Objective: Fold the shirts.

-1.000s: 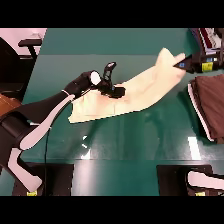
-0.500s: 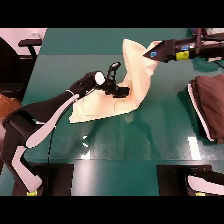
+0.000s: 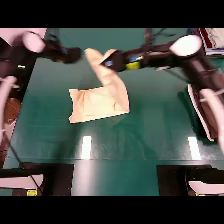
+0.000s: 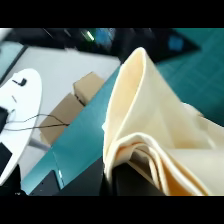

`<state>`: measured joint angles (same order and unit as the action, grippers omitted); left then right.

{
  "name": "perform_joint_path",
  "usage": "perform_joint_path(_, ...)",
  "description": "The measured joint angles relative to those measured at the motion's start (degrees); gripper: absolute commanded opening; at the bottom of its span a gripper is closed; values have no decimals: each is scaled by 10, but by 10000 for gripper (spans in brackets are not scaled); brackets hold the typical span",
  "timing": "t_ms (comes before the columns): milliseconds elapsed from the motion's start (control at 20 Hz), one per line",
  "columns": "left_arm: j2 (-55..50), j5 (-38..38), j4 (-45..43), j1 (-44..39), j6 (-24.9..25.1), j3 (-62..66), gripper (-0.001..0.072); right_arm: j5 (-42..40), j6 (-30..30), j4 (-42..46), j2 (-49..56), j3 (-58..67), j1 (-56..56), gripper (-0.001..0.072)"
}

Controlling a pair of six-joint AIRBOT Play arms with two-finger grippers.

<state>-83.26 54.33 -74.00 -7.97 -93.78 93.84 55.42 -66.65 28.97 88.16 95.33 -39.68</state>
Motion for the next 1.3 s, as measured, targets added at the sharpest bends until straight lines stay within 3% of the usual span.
perform_joint_path(50, 23, 6, -7, 25, 0, 0, 23, -6, 17, -4, 27, 19, -27, 566)
perform_joint_path(150, 57, 21, -17, 61, -2, 0, 23, -1, 43, -7, 76, 59, -65, 552)
perform_joint_path(250, 77, 34, -21, 82, 0, 0, 23, 32, 44, 17, 110, 98, -78, 451)
perform_joint_path(400, 91, 55, -24, 96, 9, 0, 23, 97, 11, 89, 126, 115, -56, 451)
perform_joint_path(600, 97, 67, -21, 102, 20, 0, 23, 140, -18, 151, 93, 32, 37, 453)
perform_joint_path(650, 98, 70, -21, 103, 22, 0, 23, 145, -25, 164, 83, -2, 69, 472)
perform_joint_path(700, 99, 70, -21, 103, 23, 0, 23, 148, -33, 171, 76, -33, 99, 593)
perform_joint_path(750, 99, 71, -18, 104, 24, 0, 24, 146, -37, 170, 70, -65, 130, 656)
perform_joint_path(1000, 99, 70, -1, 104, 26, 0, 23, 122, -62, 115, 99, -159, 216, 656)
perform_joint_path(1250, 98, 68, 5, 104, 28, 0, 23, 121, -67, 66, 179, -127, 185, 653)
perform_joint_path(1300, 98, 69, 5, 104, 28, 0, 24, 125, -67, 56, 194, -112, 171, 622)
